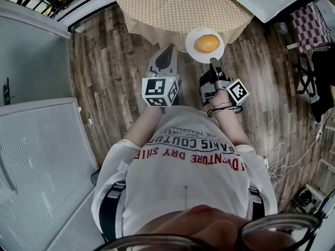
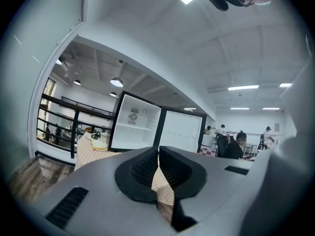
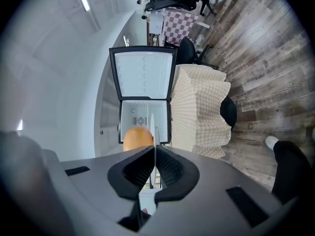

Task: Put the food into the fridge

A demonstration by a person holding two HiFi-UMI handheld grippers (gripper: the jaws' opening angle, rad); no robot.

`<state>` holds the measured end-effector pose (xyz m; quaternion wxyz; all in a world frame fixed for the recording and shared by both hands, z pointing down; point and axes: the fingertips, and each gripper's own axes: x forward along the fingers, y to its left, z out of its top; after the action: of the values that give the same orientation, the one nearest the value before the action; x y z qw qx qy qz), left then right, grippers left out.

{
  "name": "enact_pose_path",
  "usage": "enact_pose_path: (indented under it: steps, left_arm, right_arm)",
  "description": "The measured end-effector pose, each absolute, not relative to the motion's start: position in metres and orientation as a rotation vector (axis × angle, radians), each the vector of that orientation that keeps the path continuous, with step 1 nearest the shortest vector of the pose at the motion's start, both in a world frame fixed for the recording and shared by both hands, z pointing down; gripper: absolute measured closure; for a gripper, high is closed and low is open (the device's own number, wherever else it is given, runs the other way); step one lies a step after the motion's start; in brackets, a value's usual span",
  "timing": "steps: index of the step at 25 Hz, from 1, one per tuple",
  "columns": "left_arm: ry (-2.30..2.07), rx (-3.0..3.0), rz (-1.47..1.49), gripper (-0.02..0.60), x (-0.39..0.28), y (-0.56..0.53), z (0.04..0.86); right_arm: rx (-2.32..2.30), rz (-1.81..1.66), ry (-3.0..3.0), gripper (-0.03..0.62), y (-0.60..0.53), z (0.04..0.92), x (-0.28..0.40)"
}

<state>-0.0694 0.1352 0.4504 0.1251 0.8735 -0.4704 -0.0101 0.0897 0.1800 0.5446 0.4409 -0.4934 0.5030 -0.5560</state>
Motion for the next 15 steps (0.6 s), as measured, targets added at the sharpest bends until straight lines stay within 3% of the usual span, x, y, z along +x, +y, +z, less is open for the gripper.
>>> enact_pose_path:
  steps: [15]
  left_arm:
    - [-1.243, 2.577, -0.074, 0.551, -0.089, -0.08, 0.435]
  right_arm:
    - [-1.255, -1.281, 1.199, 0.562, -0.015, 0.518, 0.078]
